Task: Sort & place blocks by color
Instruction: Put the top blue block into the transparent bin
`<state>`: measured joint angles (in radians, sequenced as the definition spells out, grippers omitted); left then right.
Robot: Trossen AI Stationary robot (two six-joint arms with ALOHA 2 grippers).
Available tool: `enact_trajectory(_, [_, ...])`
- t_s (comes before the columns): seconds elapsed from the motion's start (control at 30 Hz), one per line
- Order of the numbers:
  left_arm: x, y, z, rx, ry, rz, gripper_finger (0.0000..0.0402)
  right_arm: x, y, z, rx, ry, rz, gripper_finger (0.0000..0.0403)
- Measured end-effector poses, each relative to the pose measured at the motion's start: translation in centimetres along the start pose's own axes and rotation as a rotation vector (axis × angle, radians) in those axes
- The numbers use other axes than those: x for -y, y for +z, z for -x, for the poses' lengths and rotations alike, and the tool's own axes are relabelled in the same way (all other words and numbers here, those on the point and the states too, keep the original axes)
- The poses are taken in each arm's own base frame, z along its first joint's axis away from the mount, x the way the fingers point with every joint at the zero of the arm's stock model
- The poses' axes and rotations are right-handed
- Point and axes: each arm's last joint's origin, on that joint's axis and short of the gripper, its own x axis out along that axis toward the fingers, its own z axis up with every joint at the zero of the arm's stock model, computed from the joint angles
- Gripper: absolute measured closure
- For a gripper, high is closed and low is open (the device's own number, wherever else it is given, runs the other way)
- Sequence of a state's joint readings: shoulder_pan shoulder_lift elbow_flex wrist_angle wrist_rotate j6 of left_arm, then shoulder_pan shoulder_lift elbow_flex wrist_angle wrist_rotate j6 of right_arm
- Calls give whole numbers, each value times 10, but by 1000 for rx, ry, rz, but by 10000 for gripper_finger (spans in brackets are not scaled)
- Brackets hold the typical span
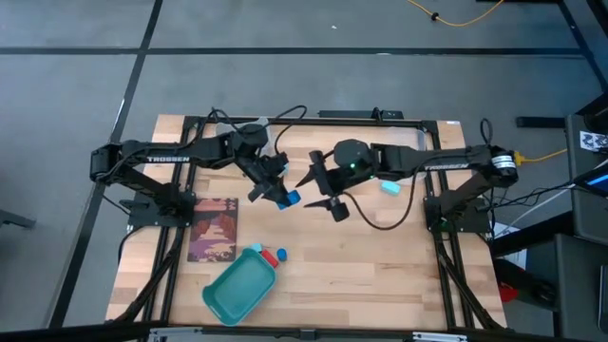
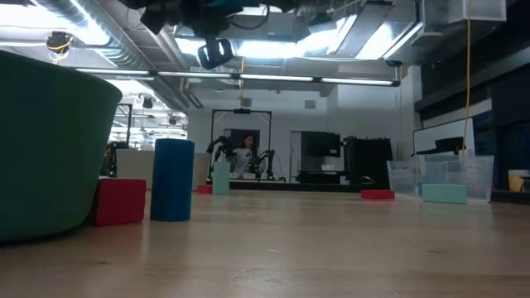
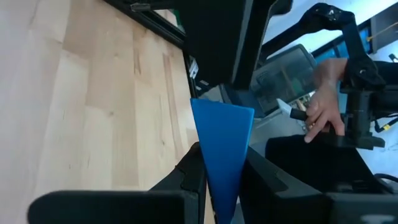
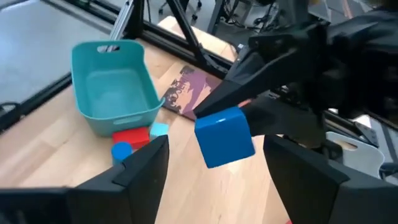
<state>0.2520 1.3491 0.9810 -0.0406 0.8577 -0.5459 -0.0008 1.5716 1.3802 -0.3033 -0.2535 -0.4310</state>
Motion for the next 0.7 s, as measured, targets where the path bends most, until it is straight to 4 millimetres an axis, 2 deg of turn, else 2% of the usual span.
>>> enact_trajectory(0.13, [1,-1,-3,-4,4,-24,348,-3,-4,-9,-20,18,19,137])
enact_trajectory(0.4, [-2,-3,-8,-20,5,-18,348,-6,-7,-27,-50,-57,86,137])
enact_trajectory(0.7, [-2,-3,-7,-26,-5,-22,348,-15,-1,-28,-25,-44,104,138])
